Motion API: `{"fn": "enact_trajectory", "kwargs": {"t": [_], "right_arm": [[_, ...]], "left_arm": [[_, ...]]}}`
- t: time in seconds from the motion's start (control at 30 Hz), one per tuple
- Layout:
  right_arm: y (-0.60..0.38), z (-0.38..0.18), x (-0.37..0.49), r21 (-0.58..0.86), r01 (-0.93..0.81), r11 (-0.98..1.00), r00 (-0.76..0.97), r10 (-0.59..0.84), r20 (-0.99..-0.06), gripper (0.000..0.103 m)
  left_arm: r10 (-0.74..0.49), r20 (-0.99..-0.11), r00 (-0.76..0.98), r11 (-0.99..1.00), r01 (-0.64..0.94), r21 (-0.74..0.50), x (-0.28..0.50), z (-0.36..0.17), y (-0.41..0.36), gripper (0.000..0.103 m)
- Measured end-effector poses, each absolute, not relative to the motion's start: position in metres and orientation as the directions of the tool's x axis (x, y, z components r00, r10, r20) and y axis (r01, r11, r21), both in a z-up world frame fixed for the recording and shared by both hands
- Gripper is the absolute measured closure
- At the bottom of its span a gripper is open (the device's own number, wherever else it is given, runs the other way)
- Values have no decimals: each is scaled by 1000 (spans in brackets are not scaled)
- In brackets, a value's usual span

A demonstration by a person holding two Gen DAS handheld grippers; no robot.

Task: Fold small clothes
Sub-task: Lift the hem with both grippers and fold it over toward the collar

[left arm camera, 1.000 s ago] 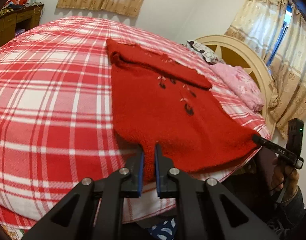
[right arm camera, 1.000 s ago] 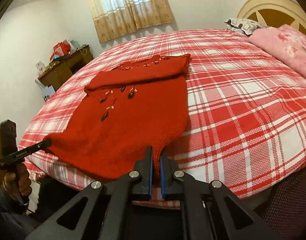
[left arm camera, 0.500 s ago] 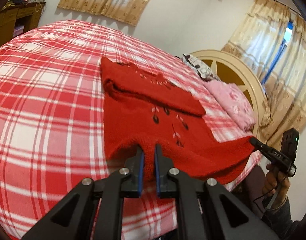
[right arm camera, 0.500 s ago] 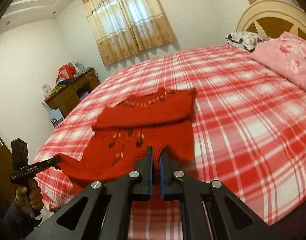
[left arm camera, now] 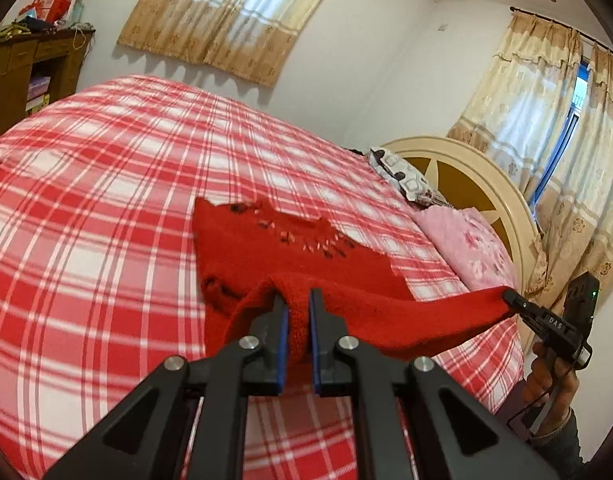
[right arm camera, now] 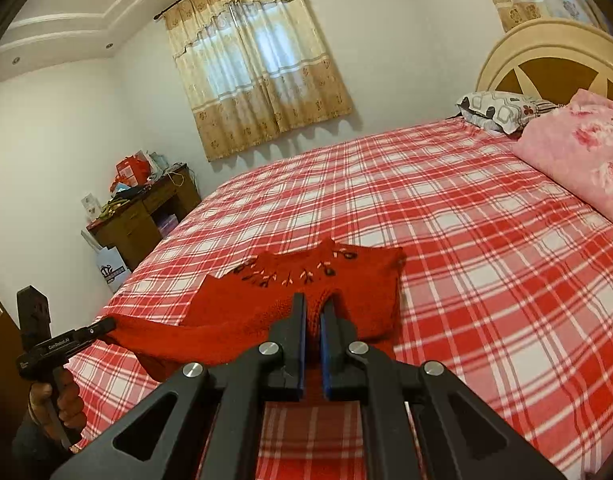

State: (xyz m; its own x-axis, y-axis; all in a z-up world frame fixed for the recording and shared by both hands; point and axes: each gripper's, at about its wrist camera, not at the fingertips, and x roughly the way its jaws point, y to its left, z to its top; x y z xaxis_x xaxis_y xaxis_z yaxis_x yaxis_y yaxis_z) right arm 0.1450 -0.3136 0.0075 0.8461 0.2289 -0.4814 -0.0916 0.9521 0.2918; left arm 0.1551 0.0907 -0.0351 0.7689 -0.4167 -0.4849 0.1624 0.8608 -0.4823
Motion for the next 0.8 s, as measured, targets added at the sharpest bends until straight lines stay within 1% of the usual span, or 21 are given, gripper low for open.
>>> {"fn": "enact_trajectory", "kwargs": {"t": [0.17, 0.33, 0.47, 0.63, 0.8], "right_arm": [[-312, 17, 170, 282, -92, 955, 851, 223, -476, 98], [-318, 30, 201, 277, -82, 957, 864, 207, -460, 98], [-326, 30, 230, 282, -59, 957, 863, 191, -467, 98], [-334, 14, 274, 297, -20, 955, 843, 175, -508, 98], [-340, -22, 319, 302, 16, 953, 795, 171, -582, 98]], "left_arm": [[-397, -483, 780, 871, 155, -466, 177, -23, 88, 94], [-396, -465, 792, 865, 151, -479, 207, -8, 92, 94], [-385, -459, 801, 874, 156, -461, 231, 1, 92, 94], [-364, -486, 795, 889, 141, -436, 268, -1, 89, 94], [-345, -553, 758, 899, 99, -426, 312, -33, 88, 94]]}}
